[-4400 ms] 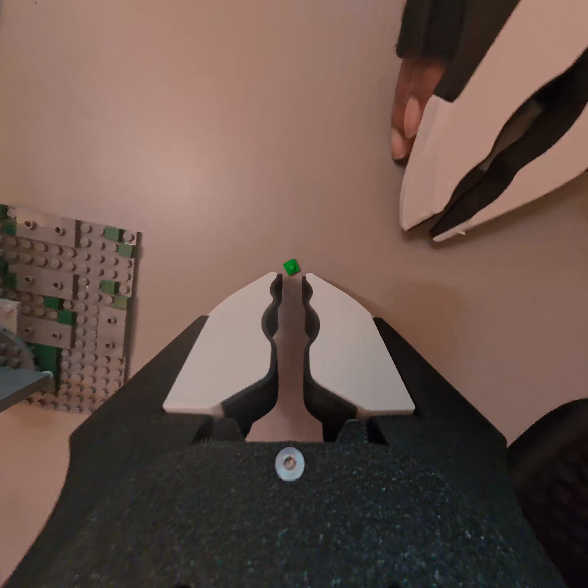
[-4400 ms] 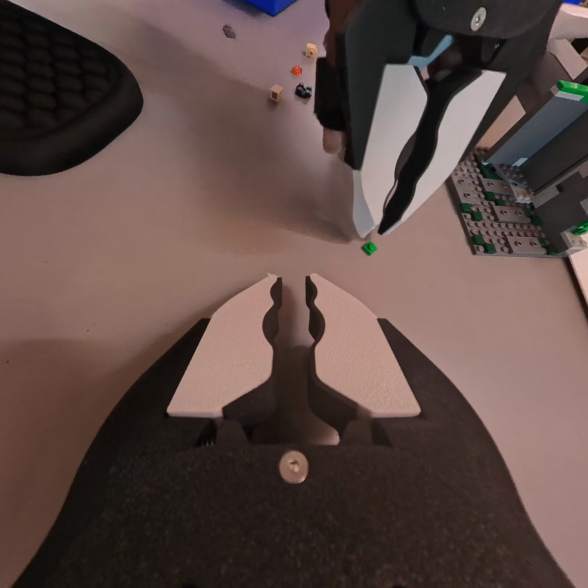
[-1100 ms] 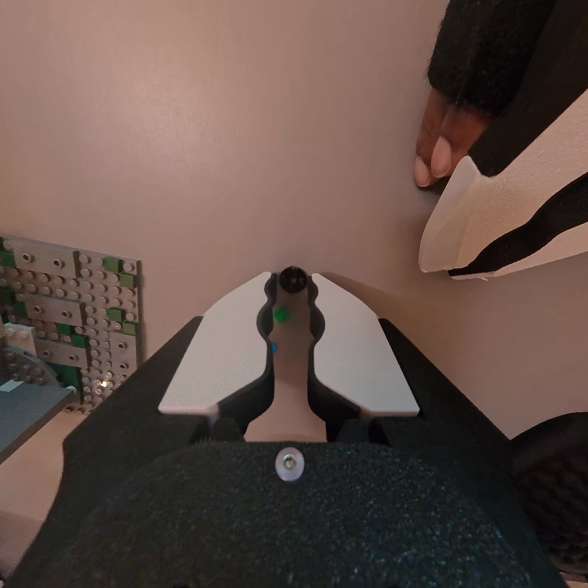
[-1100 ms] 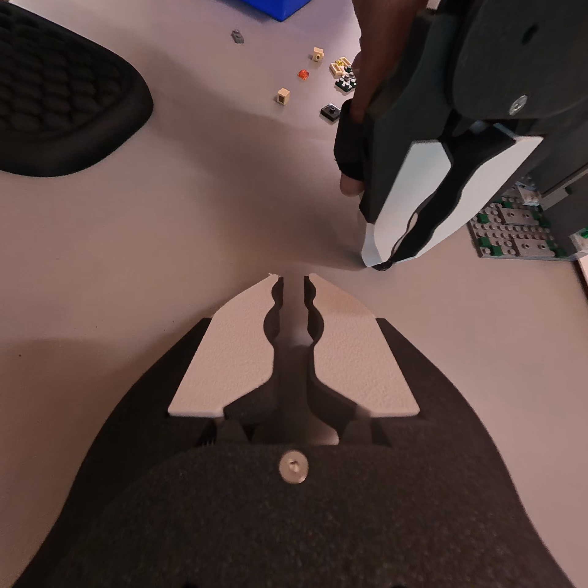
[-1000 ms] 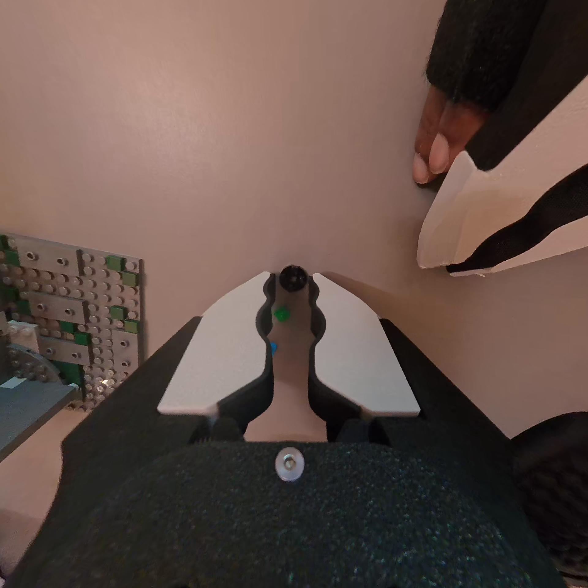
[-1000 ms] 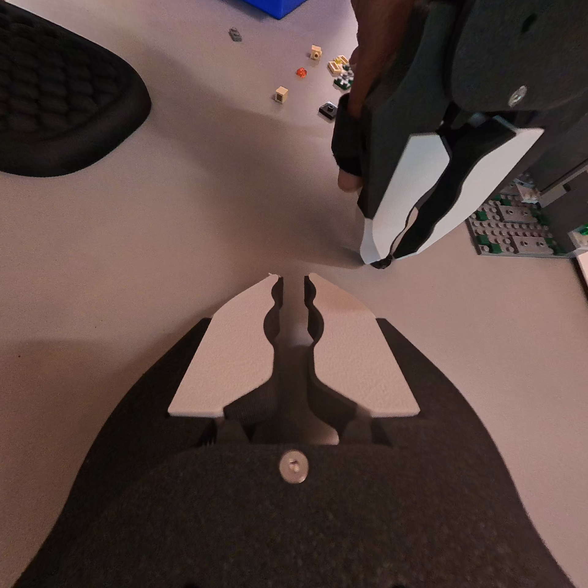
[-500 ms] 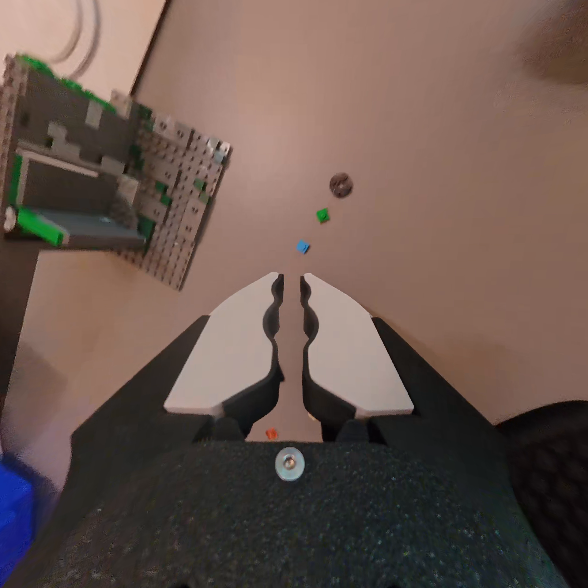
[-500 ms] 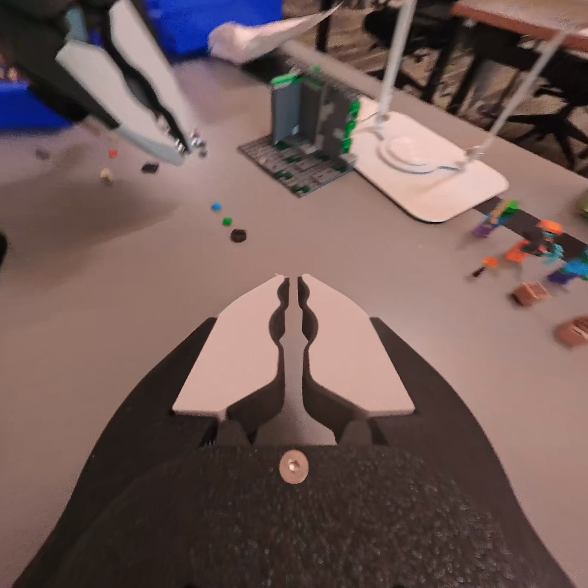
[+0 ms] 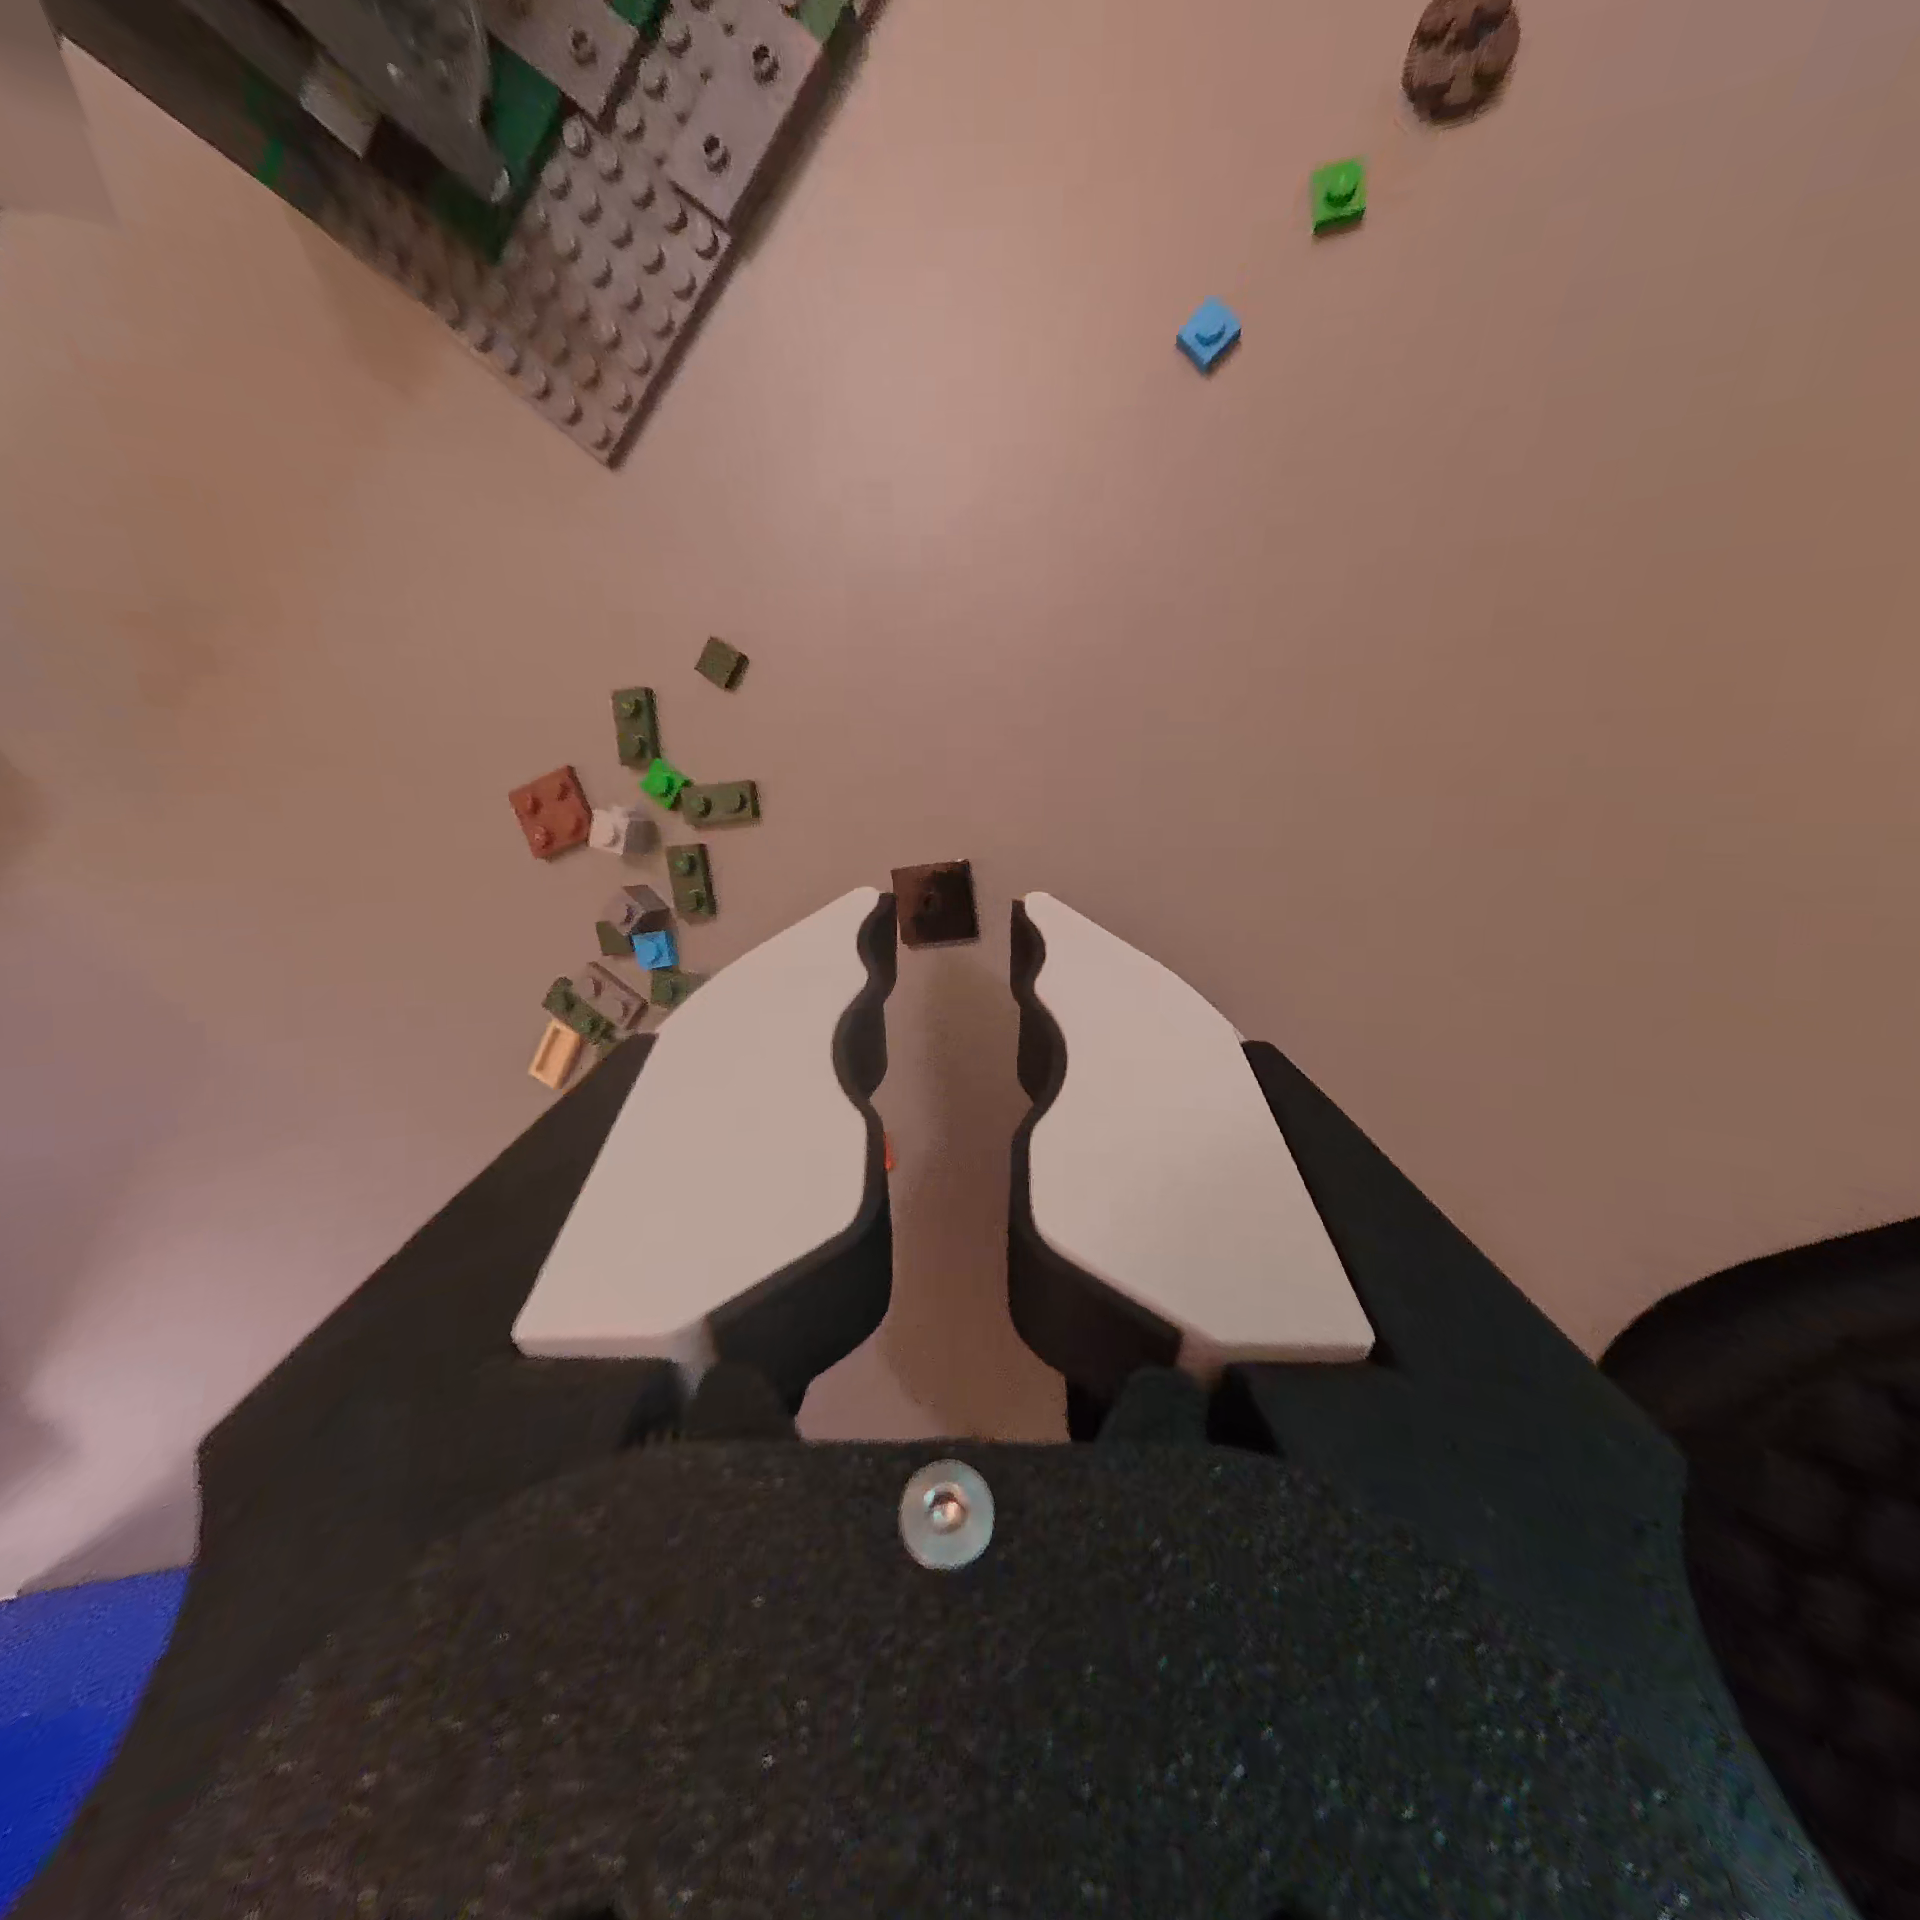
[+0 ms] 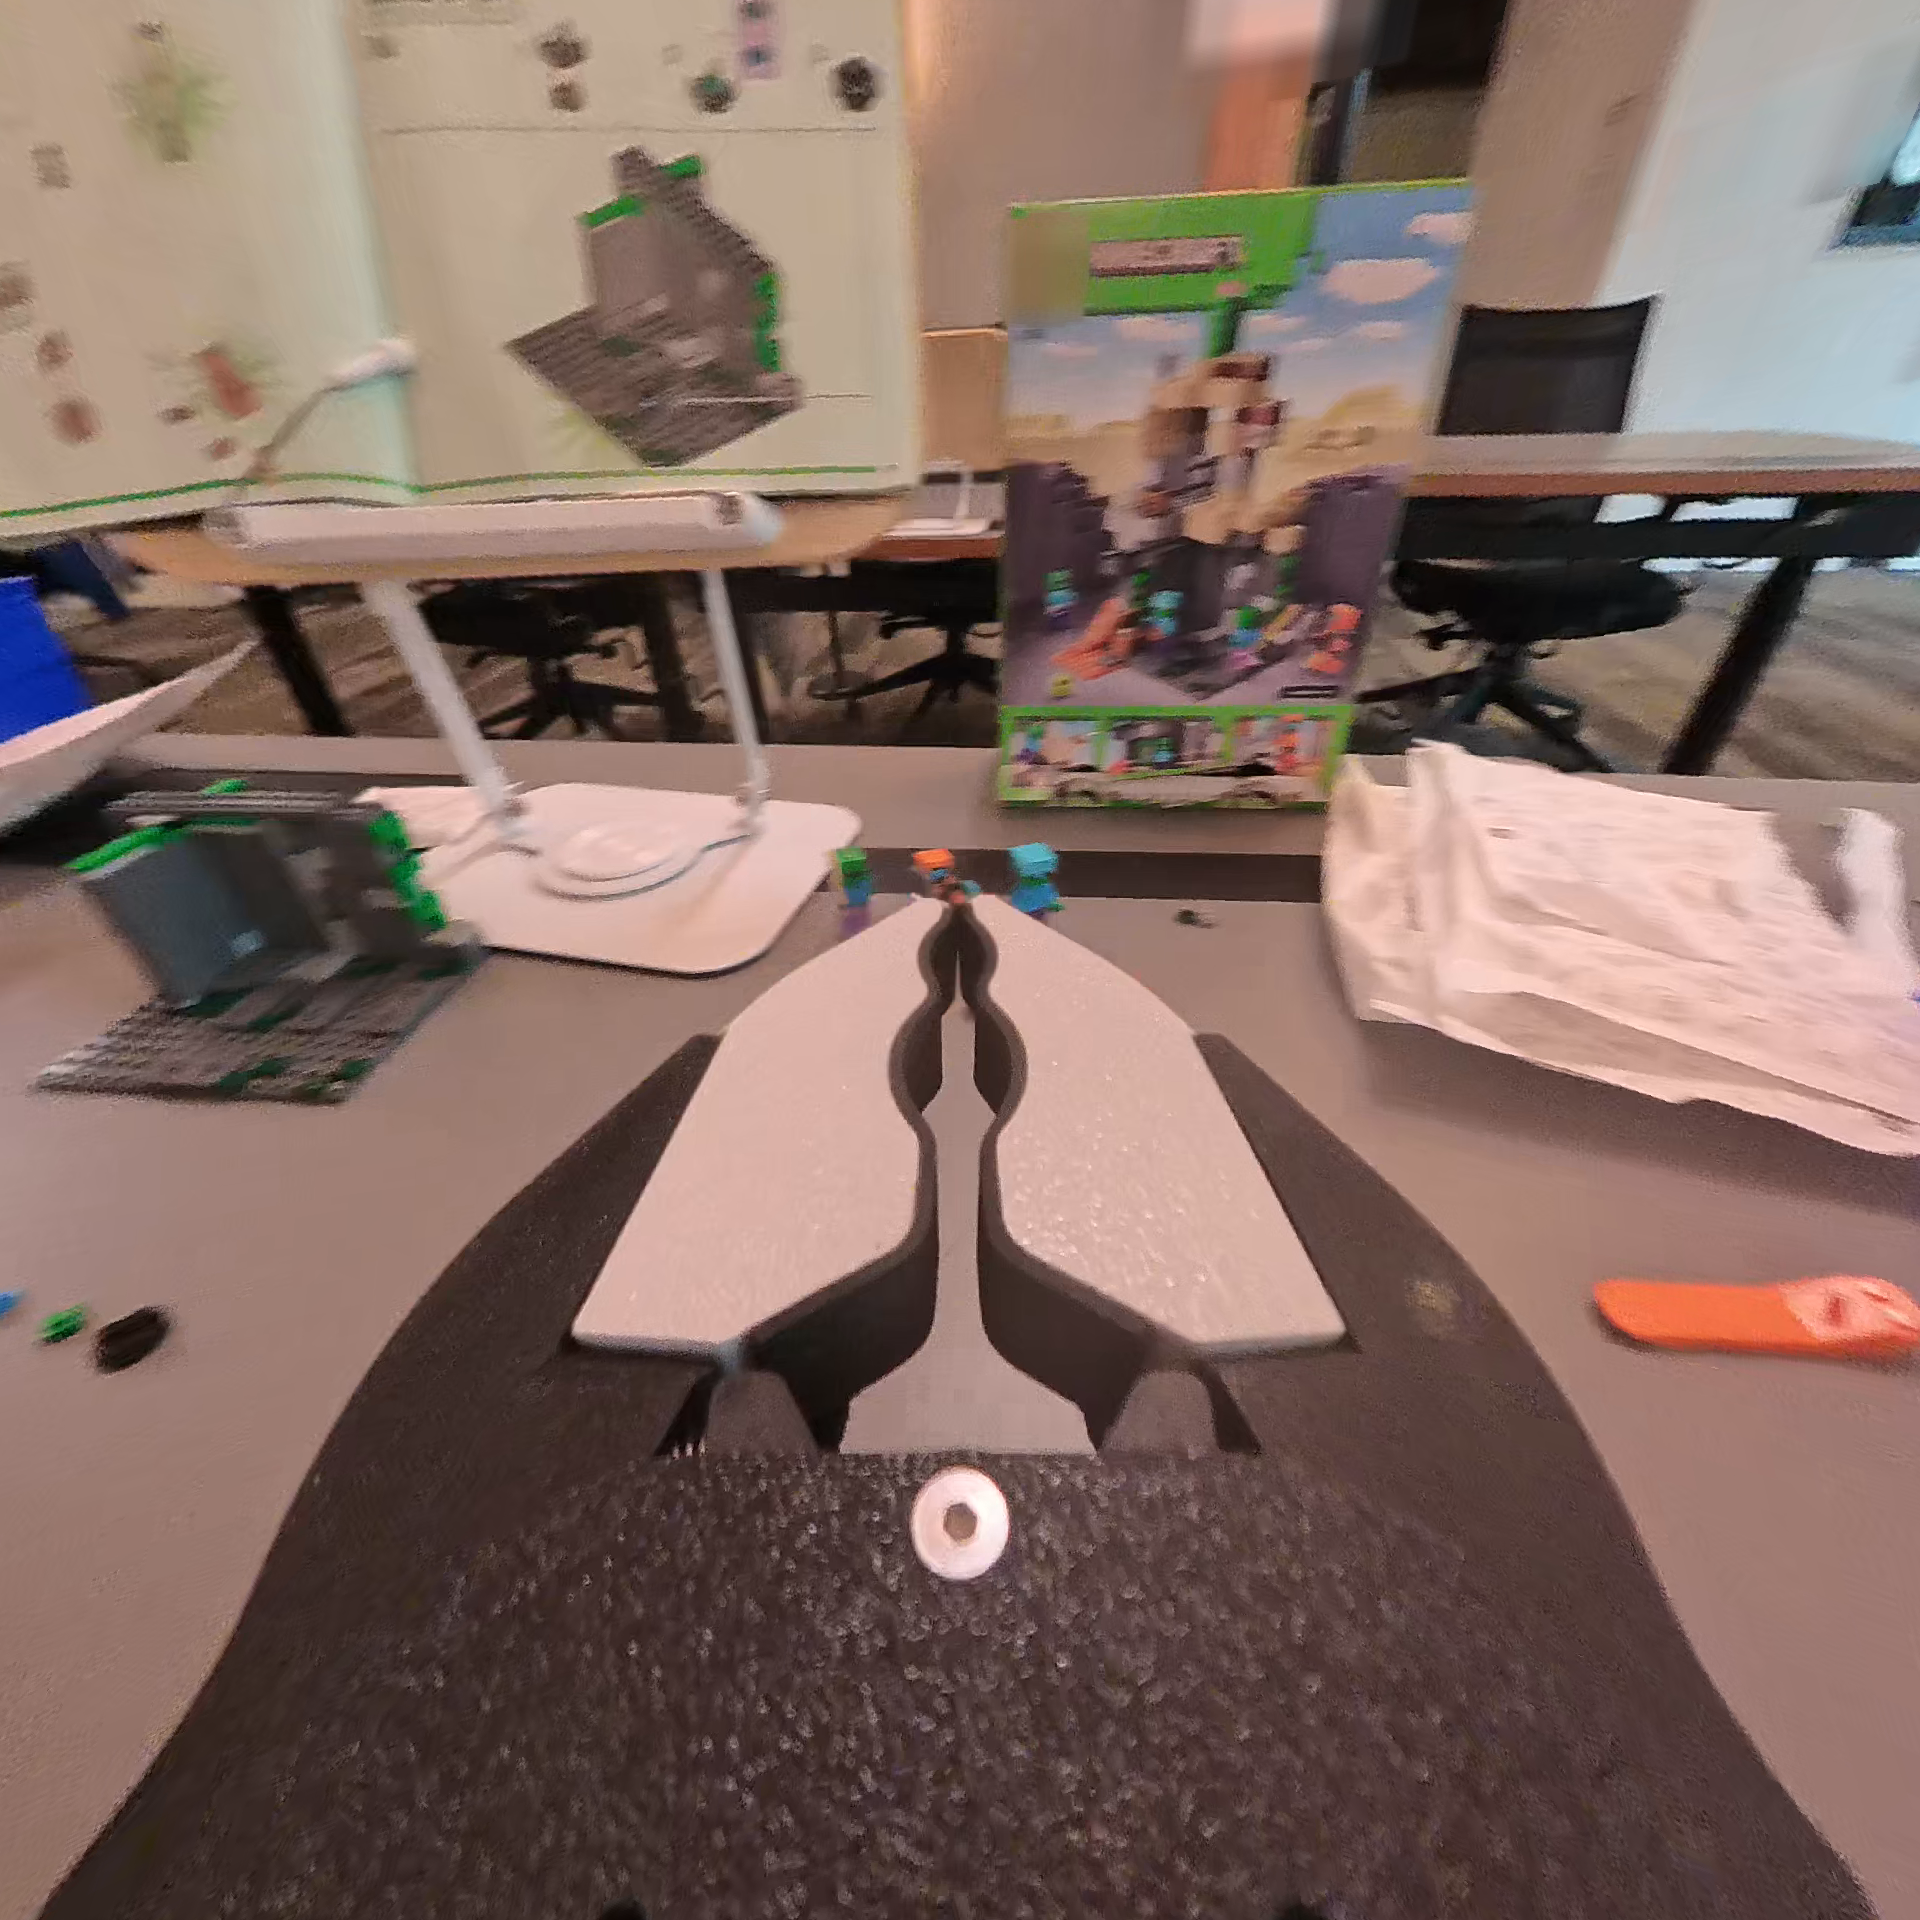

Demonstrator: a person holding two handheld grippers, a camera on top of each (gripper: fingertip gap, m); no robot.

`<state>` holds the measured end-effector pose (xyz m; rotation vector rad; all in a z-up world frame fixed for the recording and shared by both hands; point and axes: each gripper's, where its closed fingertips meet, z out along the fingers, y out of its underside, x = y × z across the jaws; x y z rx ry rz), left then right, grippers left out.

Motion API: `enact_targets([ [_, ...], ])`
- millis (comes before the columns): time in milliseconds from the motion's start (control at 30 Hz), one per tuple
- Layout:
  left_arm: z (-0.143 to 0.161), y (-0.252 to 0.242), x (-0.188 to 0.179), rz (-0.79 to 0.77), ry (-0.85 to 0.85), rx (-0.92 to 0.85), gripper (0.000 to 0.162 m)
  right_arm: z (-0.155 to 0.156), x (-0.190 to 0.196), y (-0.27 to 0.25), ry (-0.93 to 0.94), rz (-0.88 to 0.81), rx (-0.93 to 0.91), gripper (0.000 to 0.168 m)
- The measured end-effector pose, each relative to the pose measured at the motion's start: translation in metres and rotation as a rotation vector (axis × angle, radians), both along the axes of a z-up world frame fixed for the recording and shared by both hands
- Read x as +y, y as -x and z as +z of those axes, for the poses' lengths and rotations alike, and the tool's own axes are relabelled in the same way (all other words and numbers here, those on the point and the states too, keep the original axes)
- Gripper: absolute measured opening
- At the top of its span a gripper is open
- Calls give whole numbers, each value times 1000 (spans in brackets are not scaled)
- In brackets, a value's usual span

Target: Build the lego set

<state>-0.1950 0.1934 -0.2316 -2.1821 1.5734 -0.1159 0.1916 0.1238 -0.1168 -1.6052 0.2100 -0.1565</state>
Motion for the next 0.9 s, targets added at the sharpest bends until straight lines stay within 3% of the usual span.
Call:
enact_targets([
  [300, -18, 2, 6, 31, 4, -37, 18, -23, -18, -73, 55, -216, -19, 1],
  [900, -15, -7, -1, -36, 55, -85, 10, -38, -3, -48, 135, -109, -56, 0],
])
